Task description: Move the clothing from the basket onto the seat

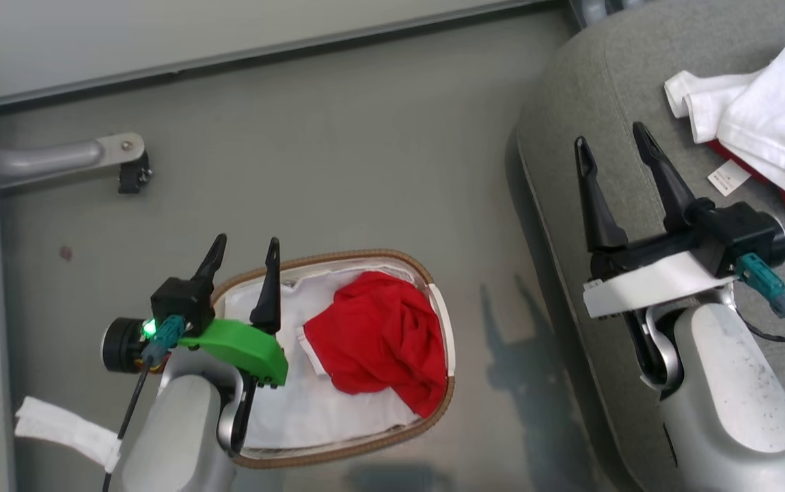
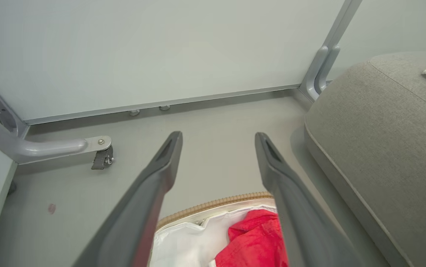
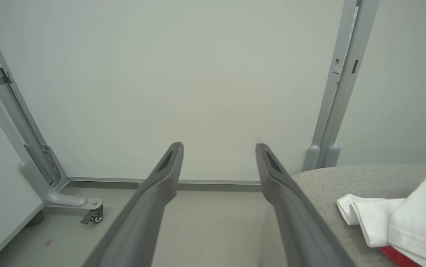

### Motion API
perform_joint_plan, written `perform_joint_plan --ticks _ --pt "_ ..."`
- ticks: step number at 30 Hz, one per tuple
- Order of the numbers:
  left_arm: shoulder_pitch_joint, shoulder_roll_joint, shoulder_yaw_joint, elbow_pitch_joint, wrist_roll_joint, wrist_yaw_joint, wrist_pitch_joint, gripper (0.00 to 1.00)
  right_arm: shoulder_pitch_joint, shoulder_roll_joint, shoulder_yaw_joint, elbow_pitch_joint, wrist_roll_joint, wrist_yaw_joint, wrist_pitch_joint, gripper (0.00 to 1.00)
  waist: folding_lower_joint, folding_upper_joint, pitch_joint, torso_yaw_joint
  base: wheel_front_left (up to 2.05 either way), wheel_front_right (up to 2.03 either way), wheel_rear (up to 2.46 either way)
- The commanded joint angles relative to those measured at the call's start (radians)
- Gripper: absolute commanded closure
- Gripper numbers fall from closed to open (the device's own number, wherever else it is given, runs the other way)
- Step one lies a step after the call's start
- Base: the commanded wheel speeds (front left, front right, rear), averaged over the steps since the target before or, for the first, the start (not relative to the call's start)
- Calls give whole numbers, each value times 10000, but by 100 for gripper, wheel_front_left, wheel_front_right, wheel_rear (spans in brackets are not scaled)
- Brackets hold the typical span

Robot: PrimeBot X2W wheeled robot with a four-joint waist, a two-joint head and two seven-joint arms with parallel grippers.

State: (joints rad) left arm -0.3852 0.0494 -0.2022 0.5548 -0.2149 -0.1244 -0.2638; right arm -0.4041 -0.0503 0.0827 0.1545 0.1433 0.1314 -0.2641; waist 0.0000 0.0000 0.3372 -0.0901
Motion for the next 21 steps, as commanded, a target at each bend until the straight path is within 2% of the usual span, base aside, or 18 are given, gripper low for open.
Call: perform_joint_plan --ticks 1,9,21 --pt "-421 39 -113 173 109 -44 -11 0 -282 -19 85 -129 113 -14 -5 0 0 0 1537 -845 0 0 0" --pt "-1883 51 -1126 1399 33 -72 -11 0 -979 -16 450 -709 529 -14 -5 0 0 0 2818 -1439 0 0 0" --pt "-3275 79 -2997 3357 -1068 -76 -12 0 -1480 -11 874 -1294 977 -14 -3 0 0 0 4098 -2067 0 0 0"
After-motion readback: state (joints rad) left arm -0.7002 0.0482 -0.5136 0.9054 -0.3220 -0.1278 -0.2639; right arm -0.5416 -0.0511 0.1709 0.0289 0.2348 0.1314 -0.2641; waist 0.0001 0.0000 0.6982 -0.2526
